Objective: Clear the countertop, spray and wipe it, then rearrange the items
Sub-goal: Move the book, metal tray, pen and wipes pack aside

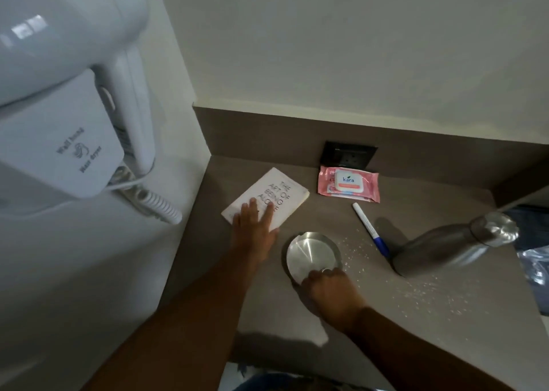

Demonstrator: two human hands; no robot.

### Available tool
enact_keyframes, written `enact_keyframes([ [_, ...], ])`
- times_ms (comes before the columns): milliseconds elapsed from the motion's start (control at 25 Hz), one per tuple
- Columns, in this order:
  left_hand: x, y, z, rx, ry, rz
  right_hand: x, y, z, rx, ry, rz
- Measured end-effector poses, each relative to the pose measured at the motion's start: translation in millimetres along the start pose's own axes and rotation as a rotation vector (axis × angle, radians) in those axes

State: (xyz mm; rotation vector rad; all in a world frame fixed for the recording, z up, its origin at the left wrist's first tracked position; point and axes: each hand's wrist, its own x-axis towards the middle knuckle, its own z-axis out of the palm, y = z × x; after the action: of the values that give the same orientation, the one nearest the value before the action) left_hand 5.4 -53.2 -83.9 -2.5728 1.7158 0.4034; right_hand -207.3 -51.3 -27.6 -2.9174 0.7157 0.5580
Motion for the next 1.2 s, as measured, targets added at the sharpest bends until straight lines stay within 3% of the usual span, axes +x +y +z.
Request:
enact_keyframes([
  [160, 13, -41, 11, -0.098, 0.15, -0.255, 38, 22, -23, 0.023, 0.165, 0.027],
  [440, 57, -40, 6, -0.2, 0.238, -0.426, 130, 57, -78, 0.112, 0.355, -0.062],
  [560, 57, -45, 8, -0.247, 0.274, -0.424, 177, 49, -86, 0.139, 0.344, -0.116],
  [880, 14, -78, 23, -0.239, 0.145, -0.433, 273, 2, -90, 0.045, 0.239, -0.109],
  [1040, 13, -81, 11, -0.191, 0.115, -0.411, 249, 16, -94, 0.415, 0.352, -0.004],
  [1160, -4, -64, 2, -0.201, 0.281, -0.372, 176, 44, -79, 0.454, 0.626, 0.187],
  [1200, -8, -53, 2, -0.201, 0.352, -0.309, 148, 56, -68, 0.476, 0.632, 0.31],
])
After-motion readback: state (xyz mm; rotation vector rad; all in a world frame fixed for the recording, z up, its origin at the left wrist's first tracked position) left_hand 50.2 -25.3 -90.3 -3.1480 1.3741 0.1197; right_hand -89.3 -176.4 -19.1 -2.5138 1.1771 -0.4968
